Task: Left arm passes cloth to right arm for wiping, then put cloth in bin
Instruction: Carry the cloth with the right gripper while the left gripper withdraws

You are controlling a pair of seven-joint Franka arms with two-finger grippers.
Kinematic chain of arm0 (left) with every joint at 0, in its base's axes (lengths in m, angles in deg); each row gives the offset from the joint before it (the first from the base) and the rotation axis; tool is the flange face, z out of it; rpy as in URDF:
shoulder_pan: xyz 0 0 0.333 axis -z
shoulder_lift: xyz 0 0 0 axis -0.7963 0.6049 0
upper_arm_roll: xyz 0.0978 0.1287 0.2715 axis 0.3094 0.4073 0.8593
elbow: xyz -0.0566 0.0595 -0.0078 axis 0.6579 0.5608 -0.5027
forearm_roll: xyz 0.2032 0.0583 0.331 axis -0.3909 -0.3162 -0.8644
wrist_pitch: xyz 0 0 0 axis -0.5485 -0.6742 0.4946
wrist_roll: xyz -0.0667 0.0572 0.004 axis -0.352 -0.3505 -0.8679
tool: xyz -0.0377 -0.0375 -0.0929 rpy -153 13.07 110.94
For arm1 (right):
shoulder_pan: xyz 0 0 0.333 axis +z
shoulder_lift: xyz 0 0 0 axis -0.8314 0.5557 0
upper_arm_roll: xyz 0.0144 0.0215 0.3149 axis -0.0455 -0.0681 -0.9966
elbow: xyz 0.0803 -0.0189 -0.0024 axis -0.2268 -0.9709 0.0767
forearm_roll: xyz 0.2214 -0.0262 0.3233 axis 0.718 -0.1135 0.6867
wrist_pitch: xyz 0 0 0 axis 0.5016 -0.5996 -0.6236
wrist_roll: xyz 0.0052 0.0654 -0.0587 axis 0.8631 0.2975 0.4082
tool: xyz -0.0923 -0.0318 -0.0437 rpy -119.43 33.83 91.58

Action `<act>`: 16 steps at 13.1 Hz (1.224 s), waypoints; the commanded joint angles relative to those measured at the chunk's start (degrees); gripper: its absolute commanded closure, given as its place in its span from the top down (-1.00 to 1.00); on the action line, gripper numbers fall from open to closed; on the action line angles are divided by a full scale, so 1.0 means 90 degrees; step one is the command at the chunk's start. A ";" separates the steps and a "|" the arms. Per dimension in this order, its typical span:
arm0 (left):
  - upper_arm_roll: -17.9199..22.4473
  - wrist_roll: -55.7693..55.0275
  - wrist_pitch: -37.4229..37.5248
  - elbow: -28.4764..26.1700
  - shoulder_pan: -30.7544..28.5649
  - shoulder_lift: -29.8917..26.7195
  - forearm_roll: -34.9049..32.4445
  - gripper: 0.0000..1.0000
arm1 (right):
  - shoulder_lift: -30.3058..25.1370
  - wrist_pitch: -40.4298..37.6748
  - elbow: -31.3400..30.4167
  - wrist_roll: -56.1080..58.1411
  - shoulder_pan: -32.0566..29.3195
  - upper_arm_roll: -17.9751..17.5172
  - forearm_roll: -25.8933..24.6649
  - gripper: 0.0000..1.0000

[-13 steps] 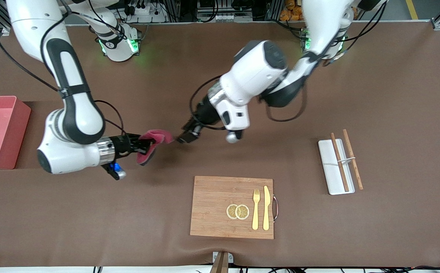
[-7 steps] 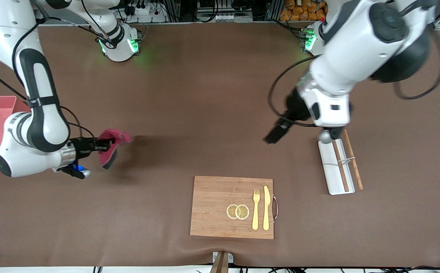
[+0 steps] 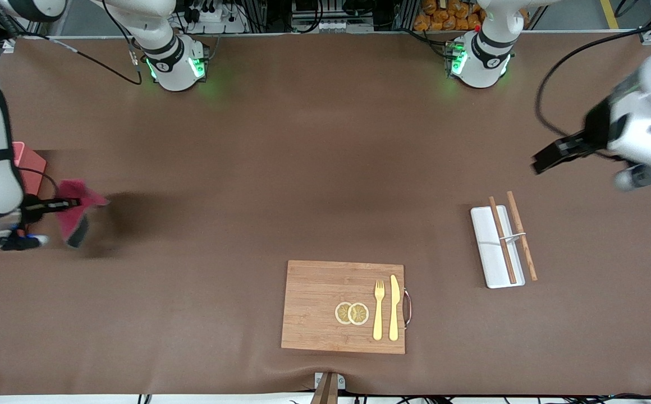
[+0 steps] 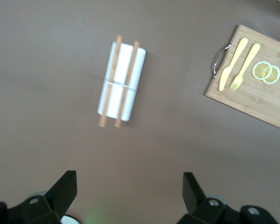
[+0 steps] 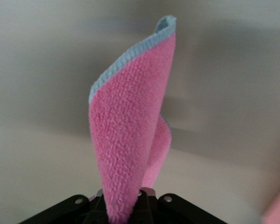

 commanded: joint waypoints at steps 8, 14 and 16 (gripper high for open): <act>0.2059 0.2825 0.0031 -0.0737 0.0694 -0.0768 -0.0037 1.00 | 0.0035 -0.0086 0.0233 0.0715 0.0523 -0.0193 0.0207 -1.00; 0.2039 0.2825 0.0012 -0.0727 0.0693 -0.0807 -0.0046 1.00 | -0.0198 -0.0407 0.0310 -0.0708 0.2400 -0.0183 0.2418 -1.00; 0.2039 0.2825 0.0012 -0.0698 0.0684 -0.0817 -0.0047 1.00 | -0.0529 -0.0719 0.0379 -0.0867 0.2392 -0.0174 0.2410 -1.00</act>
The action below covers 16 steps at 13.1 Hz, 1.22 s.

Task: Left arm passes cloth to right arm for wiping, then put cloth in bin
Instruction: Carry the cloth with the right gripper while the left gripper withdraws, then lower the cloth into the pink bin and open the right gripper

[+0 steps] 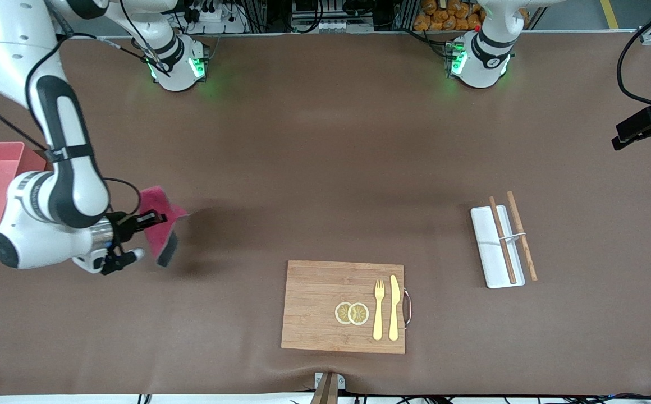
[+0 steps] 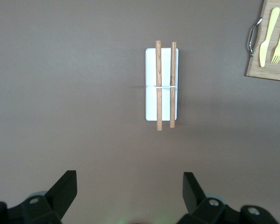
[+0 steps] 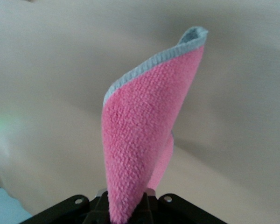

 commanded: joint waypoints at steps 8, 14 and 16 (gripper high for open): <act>0.0071 0.0241 -0.0030 -0.0120 -0.0168 -0.0308 -0.0008 1.00 | -0.0577 -0.1127 0.0652 0.1620 -0.2582 0.0169 -0.1647 -1.00; 0.0061 0.0240 0.0068 -0.0150 -0.0168 -0.0445 -0.0047 1.00 | -0.0548 -0.0777 0.1366 0.2239 -0.3550 0.0179 -0.3476 -1.00; 0.0071 0.0241 0.0224 -0.0130 -0.0168 -0.0484 -0.0047 1.00 | -0.0538 -0.0271 0.1357 0.2714 -0.3931 0.0179 -0.3487 -1.00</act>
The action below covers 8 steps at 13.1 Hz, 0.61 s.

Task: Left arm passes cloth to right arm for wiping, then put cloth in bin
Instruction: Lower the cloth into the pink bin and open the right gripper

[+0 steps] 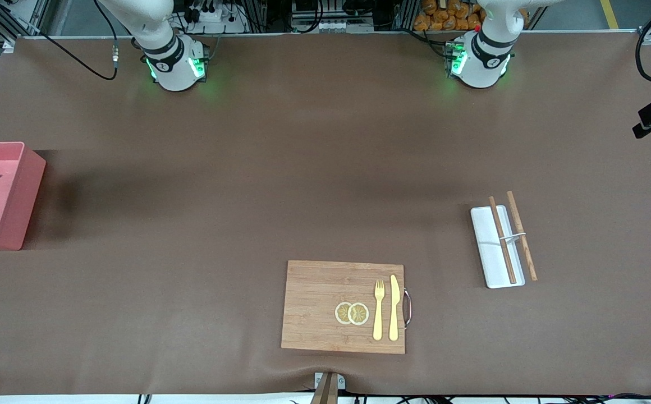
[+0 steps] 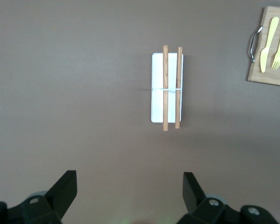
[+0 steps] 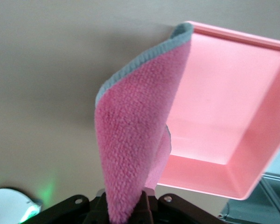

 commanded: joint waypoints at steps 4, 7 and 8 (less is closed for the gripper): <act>0.0010 0.0098 0.0126 -0.0119 -0.0003 -0.0293 -0.0037 1.00 | 0.0223 0.1716 0.0178 0.1702 -0.0641 -0.0162 0.0038 1.00; 0.0010 0.0098 0.0203 -0.0128 -0.0003 -0.0351 -0.0037 1.00 | 0.0057 0.1145 0.0178 0.1549 -0.0057 -0.0279 0.0535 1.00; 0.0020 0.0098 0.0252 -0.0138 -0.0013 -0.0381 -0.0037 1.00 | -0.0050 0.0861 0.0169 0.1171 0.0332 -0.0269 0.0682 1.00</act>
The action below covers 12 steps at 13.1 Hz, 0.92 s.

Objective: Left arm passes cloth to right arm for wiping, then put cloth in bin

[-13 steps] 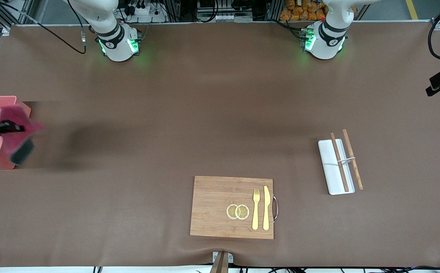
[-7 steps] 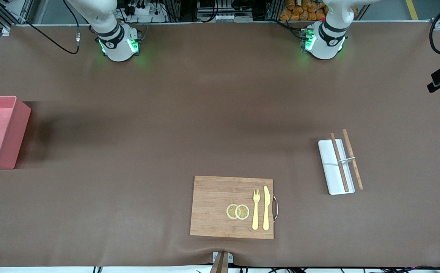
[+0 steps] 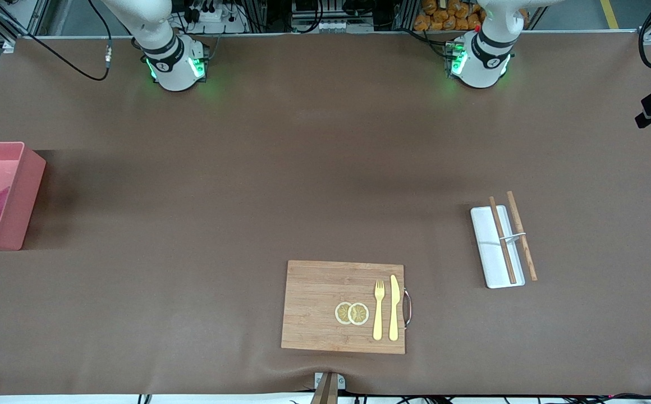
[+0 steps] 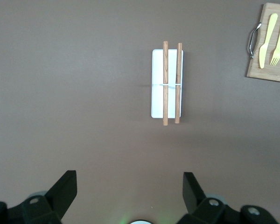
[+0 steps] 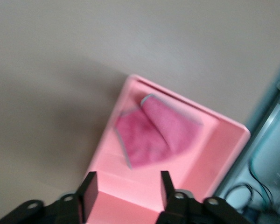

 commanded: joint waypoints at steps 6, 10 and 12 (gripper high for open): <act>0.0010 0.0098 0.0195 -0.0100 -0.0003 -0.0234 -0.0037 1.00 | -0.0794 -0.1549 0.0014 -0.3155 0.2389 -0.0002 0.0315 1.00; -0.0019 0.0098 0.0214 -0.0129 -0.0003 -0.0234 -0.0027 1.00 | -0.1467 -0.1949 -0.0249 -0.5120 0.3211 -0.0002 0.0354 1.00; 0.0000 0.0108 0.0253 -0.0120 -0.0003 -0.0273 -0.0037 1.00 | -0.1945 -0.2242 -0.0647 -0.5591 0.3281 -0.0002 0.0470 1.00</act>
